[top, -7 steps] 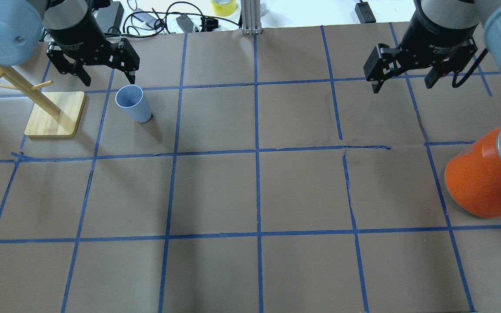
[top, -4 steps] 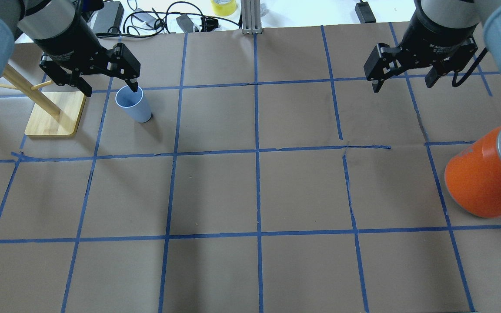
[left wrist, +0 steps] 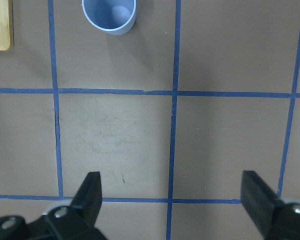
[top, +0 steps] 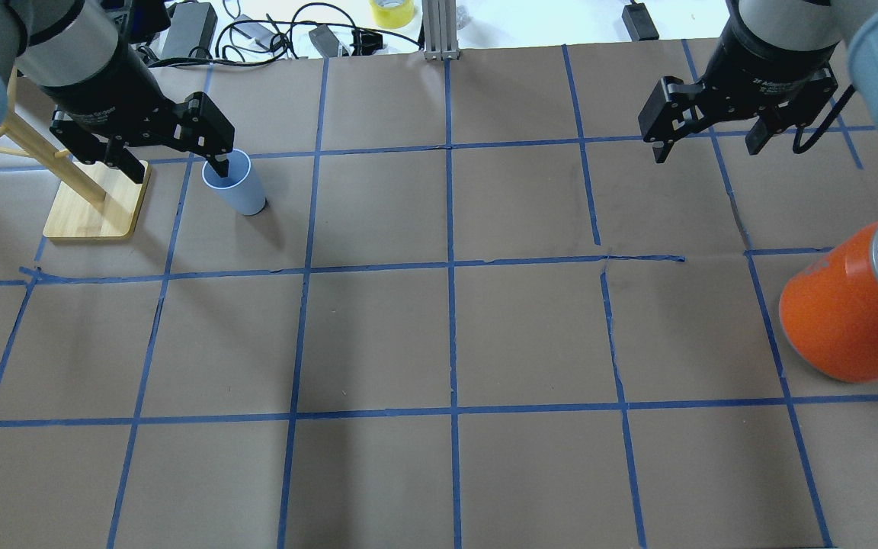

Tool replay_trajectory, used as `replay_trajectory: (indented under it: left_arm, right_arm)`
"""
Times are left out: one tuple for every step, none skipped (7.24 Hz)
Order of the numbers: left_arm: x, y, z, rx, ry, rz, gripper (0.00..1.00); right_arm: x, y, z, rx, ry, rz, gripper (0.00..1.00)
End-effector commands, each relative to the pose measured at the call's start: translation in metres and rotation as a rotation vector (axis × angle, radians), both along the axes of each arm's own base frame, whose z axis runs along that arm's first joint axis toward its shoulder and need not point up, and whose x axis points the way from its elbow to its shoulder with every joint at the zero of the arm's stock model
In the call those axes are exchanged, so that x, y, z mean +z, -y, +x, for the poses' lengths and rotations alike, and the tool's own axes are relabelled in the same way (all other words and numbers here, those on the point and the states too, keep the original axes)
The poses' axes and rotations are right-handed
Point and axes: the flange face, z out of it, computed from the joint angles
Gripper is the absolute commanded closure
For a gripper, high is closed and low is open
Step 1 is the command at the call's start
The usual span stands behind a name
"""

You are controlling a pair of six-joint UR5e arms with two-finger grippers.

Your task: Flip cup

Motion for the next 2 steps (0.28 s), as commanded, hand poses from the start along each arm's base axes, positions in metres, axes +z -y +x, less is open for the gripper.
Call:
replay_trajectory:
  left_arm:
    - [-0.0014,-0.0019,-0.0002,0.0,-0.001,0.005,0.0]
    - [-0.0014,-0.002,0.0,-0.002,0.001,0.005,0.0]
  right_arm:
    - [0.0007,0.0002,-0.0001,0.0,-0.001,-0.002,0.0]
    - [0.0009,0.0005,-0.0005,-0.002,0.002,-0.003,0.0]
